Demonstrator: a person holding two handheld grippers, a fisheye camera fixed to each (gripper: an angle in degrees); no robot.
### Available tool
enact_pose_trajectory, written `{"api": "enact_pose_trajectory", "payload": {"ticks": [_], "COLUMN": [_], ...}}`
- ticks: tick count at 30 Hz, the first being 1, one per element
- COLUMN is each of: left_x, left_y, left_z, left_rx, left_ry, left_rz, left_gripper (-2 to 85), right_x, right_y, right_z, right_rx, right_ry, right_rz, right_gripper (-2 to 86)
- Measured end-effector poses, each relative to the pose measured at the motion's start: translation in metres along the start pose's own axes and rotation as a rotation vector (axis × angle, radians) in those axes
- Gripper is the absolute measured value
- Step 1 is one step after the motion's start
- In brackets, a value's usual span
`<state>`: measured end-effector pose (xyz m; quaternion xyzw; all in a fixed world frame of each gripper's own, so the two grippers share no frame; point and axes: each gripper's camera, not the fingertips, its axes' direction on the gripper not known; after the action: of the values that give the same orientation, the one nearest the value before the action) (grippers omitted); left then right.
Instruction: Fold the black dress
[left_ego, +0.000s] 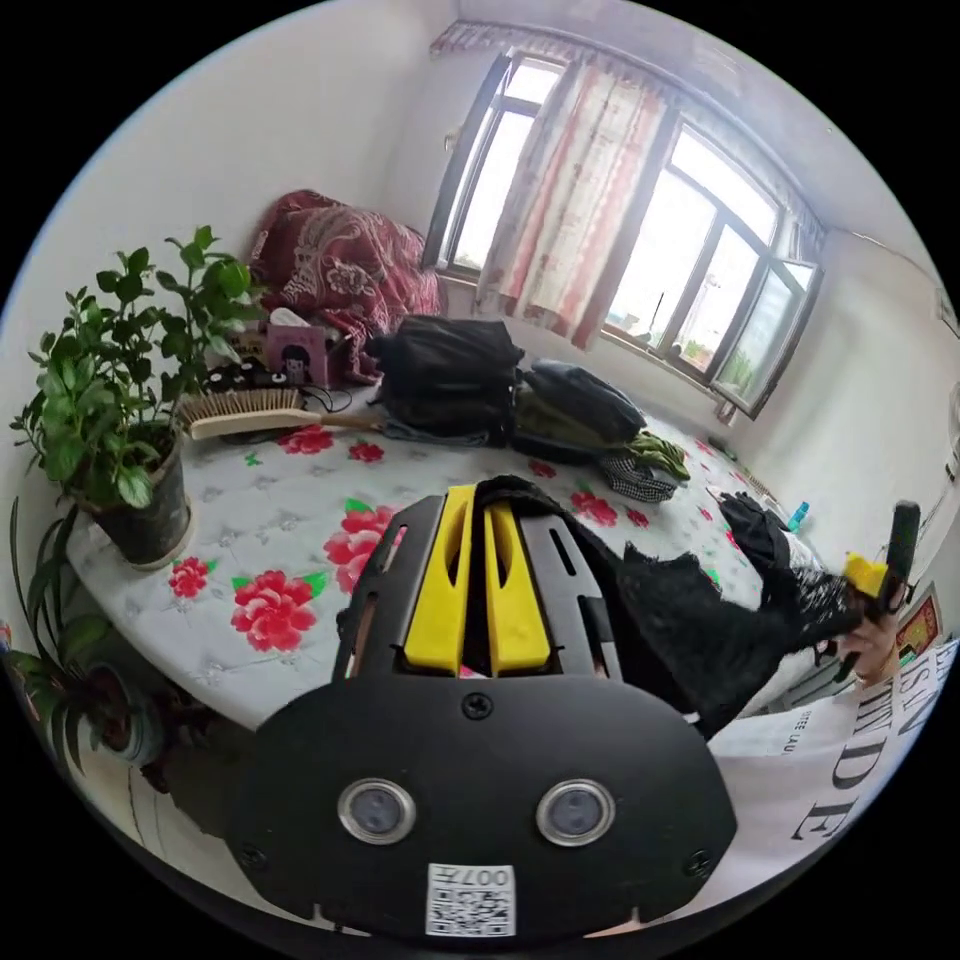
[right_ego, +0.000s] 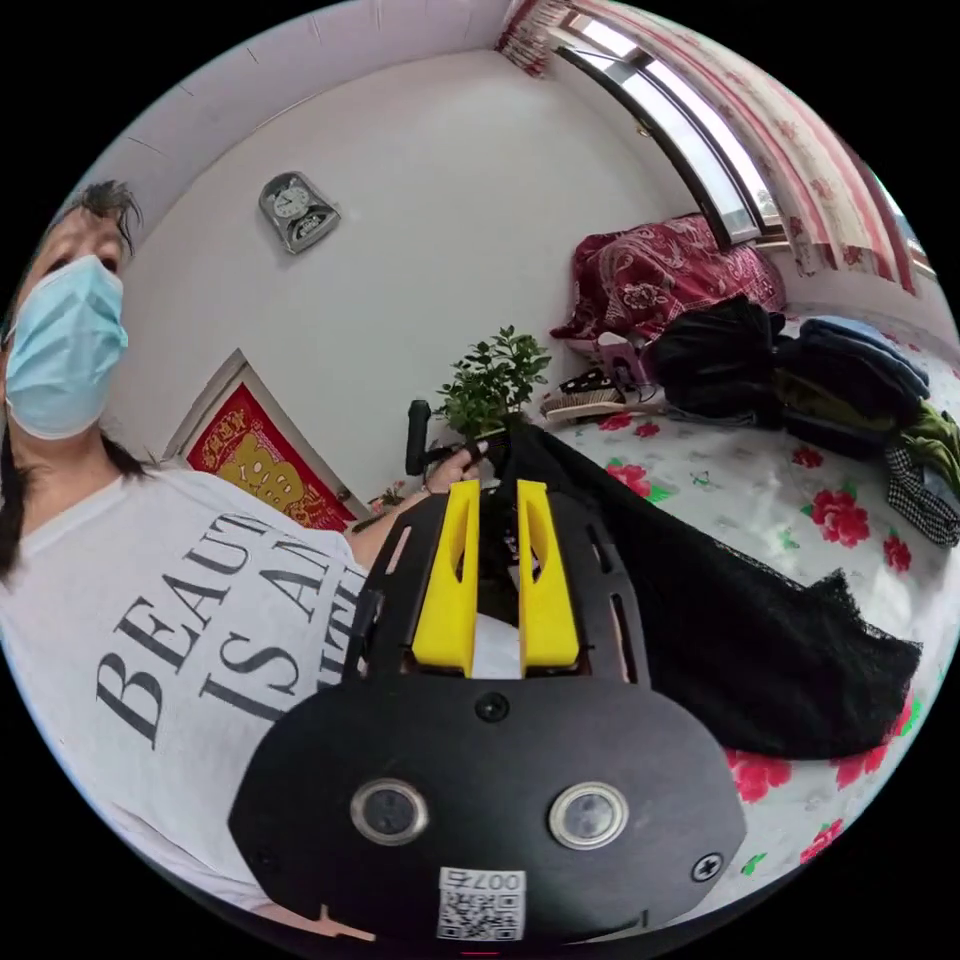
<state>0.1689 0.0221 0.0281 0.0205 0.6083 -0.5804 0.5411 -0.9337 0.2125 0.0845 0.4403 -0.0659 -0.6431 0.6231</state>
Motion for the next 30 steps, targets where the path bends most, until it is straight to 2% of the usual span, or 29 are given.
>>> {"api": "enact_pose_trajectory", "payload": {"ticks": [3,6,8,12,15,21,26,30], "left_x": [-0.011,-0.023,-0.029,-0.044,-0.055,-0.051,-0.048,-0.043], "left_y": [-0.019,-0.015,0.017,0.080,0.124,0.171,0.177,0.169], "left_z": [0.000,0.019,0.023,0.028,0.044,0.115,0.181,0.189], "left_rx": [0.048,-0.072,-0.087,-0.154,-0.267,-0.441,-0.506,-0.488], "left_ry": [-0.045,-0.121,-0.144,-0.197,-0.207,-0.058,-0.039,0.008], "left_rz": [0.043,-0.014,-0.061,-0.197,-0.307,-0.420,-0.491,-0.430], "left_gripper": [5.7,7.9,8.2,8.4,11.0,16.1,7.5,7.3], "right_x": [0.032,0.077,0.110,0.140,0.157,0.192,0.188,0.179], "right_y": [0.022,0.043,0.057,0.061,0.046,-0.016,-0.095,-0.129], "right_z": [-0.009,-0.041,-0.068,-0.089,-0.079,-0.018,0.063,0.110], "right_rx": [-0.078,-0.067,-0.056,-0.045,-0.088,-0.240,-0.373,-0.437], "right_ry": [0.168,0.314,0.413,0.466,0.479,0.361,0.232,0.221], "right_rz": [0.088,0.231,0.347,0.424,0.409,0.324,0.111,0.004], "right_gripper": [2.3,2.9,3.4,4.1,4.7,5.8,6.7,6.9]}}
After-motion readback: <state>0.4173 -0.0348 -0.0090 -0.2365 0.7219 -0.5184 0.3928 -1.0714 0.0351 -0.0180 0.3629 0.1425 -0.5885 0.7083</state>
